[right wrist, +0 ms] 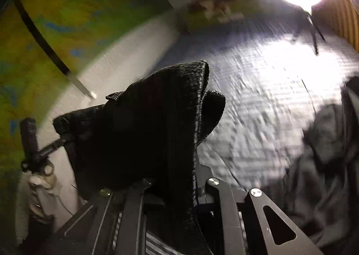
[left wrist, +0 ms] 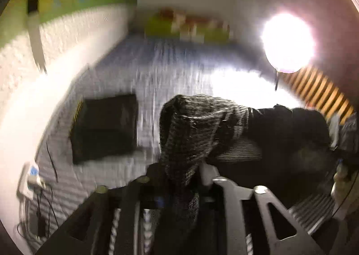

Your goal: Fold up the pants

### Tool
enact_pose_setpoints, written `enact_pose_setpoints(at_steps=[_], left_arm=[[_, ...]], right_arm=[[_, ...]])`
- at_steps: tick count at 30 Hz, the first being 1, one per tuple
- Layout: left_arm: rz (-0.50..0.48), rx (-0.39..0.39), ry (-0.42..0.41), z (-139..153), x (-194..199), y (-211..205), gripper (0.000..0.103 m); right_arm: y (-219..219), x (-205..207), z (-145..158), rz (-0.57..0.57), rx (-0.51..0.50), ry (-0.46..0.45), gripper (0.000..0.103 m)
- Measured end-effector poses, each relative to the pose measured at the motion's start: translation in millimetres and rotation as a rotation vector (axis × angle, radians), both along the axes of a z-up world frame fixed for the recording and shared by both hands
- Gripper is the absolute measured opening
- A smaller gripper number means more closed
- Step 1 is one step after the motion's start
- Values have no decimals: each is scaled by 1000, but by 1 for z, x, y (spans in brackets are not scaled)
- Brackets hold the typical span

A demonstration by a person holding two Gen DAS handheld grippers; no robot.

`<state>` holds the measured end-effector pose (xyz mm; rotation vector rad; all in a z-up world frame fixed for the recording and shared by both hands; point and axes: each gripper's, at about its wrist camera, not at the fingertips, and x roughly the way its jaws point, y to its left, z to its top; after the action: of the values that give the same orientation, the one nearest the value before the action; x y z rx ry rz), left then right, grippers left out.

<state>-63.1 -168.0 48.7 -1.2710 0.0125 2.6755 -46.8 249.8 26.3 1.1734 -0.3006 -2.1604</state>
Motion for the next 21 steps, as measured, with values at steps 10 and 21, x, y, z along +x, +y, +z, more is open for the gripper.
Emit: enact_pose_setpoints(at_steps=[10,21], left_arm=[[119,-118,-42,-62,27,0,52],[163,-99,-132,-142,-36,16,54]], right_arm=[[32,-6,-48,-139,195,-25,28],[-90,-33,-105,39,437,24,25]])
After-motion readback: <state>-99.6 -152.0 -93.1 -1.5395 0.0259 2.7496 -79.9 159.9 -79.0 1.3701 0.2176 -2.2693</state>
